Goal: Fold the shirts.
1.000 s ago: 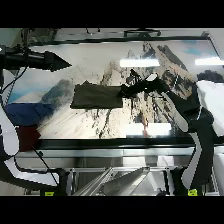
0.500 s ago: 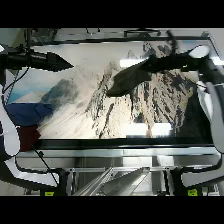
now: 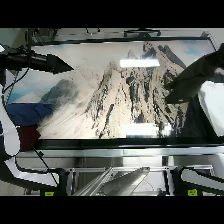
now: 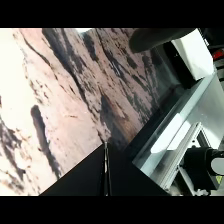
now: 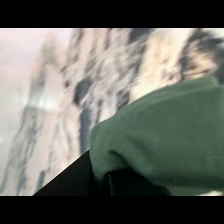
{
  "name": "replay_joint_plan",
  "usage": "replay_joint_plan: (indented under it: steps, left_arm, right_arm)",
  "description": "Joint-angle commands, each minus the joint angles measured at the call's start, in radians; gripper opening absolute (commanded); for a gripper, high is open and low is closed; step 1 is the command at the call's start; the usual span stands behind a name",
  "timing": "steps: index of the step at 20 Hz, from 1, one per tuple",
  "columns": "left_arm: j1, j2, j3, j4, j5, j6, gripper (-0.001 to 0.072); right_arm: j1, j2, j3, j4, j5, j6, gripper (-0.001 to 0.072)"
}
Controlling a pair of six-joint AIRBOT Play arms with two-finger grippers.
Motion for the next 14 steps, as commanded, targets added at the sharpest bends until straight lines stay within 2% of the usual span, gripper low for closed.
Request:
replay_joint_plan:
  steps: [1, 3, 6, 9, 11, 14]
  left_arm:
    - [0.0, 0.0, 0.0, 0.0, 0.027, 0.001, 0.0022]
    - [0.0, 0.0, 0.0, 0.0, 0.056, 0.001, 0.0022]
    - [0.0, 0.0, 0.0, 0.0, 0.078, 0.001, 0.0022]
    - [0.0, 0.0, -0.001, 0.0, 0.078, 0.002, 0.0022]
    - [0.0, 0.0, -0.001, 0.001, 0.07, 0.002, 0.0022]
    - [0.0, -0.002, -0.001, 0.0, 0.041, 0.002, 0.0022]
  right_arm:
    - [-0.121, -0.043, 0.016, 0.06, -0.173, -0.1, 0.0022]
    - [-0.153, -0.134, 0.138, 0.154, -0.19, -0.127, 0.0022]
    - [-0.195, -0.291, 0.454, 0.161, -0.094, -0.007, 0.0022]
    - [-0.26, -0.303, 0.491, 0.161, -0.1, 0.061, 0.0021]
    - [-0.333, -0.299, 0.449, 0.091, 0.046, 0.098, 0.0021]
    - [-0.416, -0.28, 0.274, -0.117, 0.343, 0.152, 0.0021]
